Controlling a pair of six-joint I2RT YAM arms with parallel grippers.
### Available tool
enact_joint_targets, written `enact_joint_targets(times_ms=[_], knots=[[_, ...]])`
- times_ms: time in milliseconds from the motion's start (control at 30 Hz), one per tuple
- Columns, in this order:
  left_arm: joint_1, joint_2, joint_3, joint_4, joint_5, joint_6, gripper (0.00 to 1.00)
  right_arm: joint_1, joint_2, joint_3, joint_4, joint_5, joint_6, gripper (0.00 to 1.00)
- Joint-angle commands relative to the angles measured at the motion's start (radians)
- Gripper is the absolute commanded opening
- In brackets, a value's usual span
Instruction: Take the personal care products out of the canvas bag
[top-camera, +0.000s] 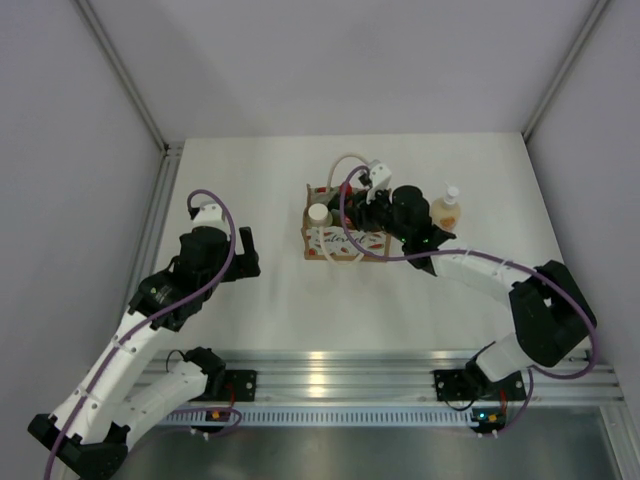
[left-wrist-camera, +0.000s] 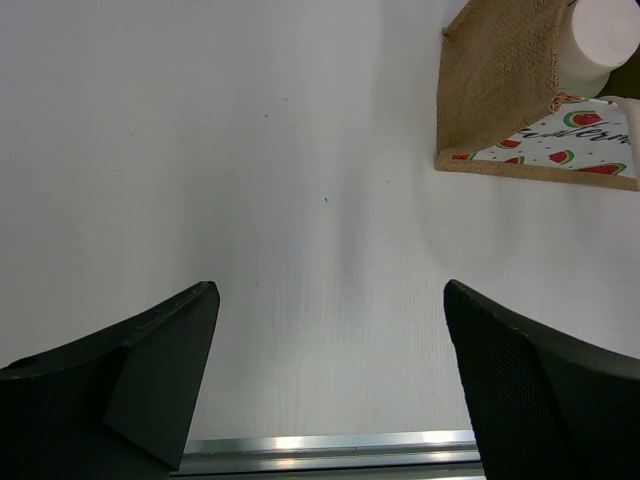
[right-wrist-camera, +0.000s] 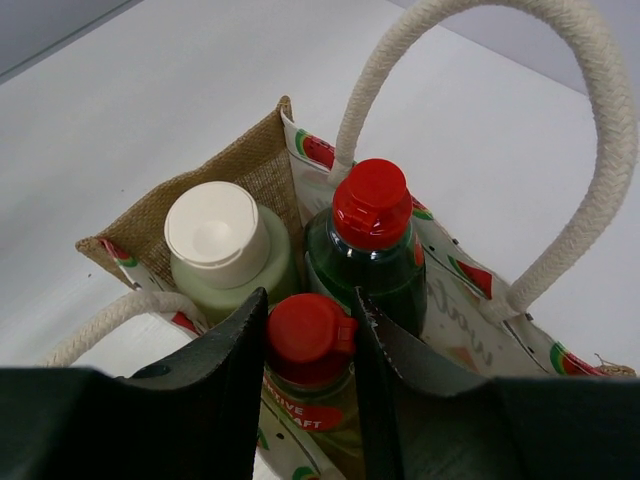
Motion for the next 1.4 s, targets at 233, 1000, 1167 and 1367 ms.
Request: enact_joint_targets(times_ms=[233,1000,1167,1367], knots=[[-0.002,-0.003,-0.001,0.017,0.005,-0.004,0.98,0.019,-0.106,0.041,0.133,-0.024,-0.032,0.00],[-0.001,0.004,0.000,0.018,0.002,-0.004,0.98,0.019,-0.233,0.274,-0.125,0.020,-0.043,0.00],[-0.002,0.013,0.002,0.017,0.008,-0.005,0.98,0.018,-0.258,0.348,-0.197,0.045,-0.037,0.00],[-0.002,0.007,0.000,0.018,0.004,-0.005,0.98,0.015,-0.313,0.412,-0.309,0.138,-0.035,0.00]])
